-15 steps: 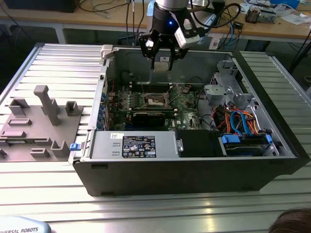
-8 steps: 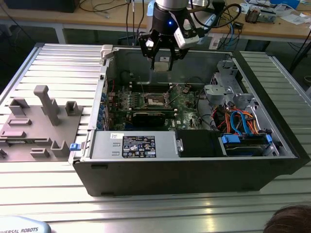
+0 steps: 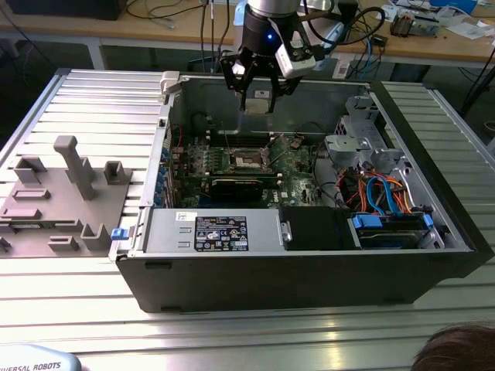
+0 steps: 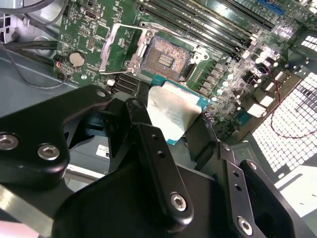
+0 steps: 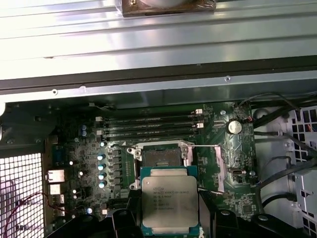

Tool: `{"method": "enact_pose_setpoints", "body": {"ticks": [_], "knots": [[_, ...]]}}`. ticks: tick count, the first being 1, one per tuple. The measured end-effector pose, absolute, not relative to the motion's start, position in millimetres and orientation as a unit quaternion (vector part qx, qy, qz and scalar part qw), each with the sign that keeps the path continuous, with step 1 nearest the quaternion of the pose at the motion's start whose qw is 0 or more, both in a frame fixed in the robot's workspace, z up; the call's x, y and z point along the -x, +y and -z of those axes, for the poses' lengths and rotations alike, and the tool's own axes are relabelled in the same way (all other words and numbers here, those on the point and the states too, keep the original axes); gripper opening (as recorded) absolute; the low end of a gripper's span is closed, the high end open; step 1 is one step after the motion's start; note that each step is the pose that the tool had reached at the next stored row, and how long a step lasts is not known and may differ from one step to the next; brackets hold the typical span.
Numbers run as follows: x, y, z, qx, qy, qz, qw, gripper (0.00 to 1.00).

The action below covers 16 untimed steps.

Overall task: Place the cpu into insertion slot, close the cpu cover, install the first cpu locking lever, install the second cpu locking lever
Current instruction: 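Place the cpu into insertion slot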

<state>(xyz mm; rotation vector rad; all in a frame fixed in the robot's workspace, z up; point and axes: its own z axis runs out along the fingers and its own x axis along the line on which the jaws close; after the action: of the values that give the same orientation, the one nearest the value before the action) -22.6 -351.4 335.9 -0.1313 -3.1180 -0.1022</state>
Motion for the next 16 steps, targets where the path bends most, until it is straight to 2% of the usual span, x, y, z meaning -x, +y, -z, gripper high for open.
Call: {"method": "enact_pose_setpoints", "body": {"ticks": [16], "knots": [[22.5,-351.4,-335.4,0.070,-0.997,0.033,0.009,0.55]]}}
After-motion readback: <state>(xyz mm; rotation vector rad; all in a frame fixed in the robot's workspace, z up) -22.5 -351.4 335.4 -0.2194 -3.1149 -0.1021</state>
